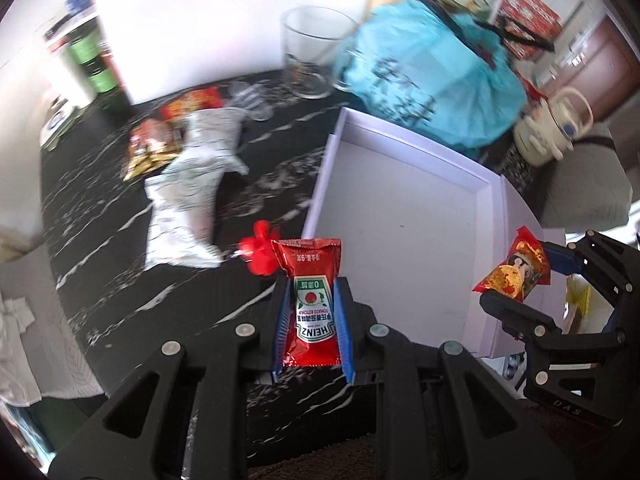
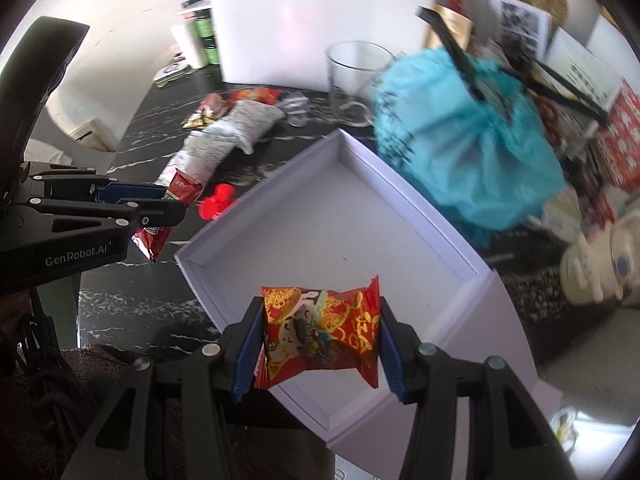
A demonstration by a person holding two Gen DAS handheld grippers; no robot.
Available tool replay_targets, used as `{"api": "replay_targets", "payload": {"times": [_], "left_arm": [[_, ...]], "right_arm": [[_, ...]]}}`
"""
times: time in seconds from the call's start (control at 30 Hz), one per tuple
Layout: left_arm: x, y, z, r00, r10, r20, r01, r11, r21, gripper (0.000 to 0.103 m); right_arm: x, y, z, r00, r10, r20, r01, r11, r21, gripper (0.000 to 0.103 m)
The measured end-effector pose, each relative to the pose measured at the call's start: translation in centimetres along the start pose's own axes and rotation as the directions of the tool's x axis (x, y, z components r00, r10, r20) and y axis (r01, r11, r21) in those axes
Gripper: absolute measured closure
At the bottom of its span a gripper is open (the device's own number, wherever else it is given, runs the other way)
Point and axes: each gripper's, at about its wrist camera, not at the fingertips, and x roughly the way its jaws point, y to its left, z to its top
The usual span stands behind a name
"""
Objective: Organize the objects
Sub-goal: 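Carry both held packets over the white box with both grippers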
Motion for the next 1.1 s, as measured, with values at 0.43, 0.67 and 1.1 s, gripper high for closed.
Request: {"api": "replay_targets", "payload": {"times": [0.43, 0.67, 1.1], "left_arm": [[4.5, -4.8, 1.1, 0.994, -0.032, -0.108, 0.045, 0.991, 0.129, 0.083], [7.3, -5.5, 0.7, 0.984, -0.023, -0.174, 0.051, 0.987, 0.154, 0.083], [11.1, -5.6, 2.3, 0.973, 0.021, -0.230, 0.024, 0.981, 0.191, 0.083]], "right_arm": [[2.7, -3.8, -2.1, 0.997, -0.006, -0.075, 0.013, 0.995, 0.097, 0.050], [5.0, -5.0, -1.7, 0.993, 0.017, -0.113, -0.005, 0.994, 0.108, 0.050], [9.1, -7.0, 1.1, 0.988, 0.037, -0.147, -0.024, 0.995, 0.092, 0.049]]}}
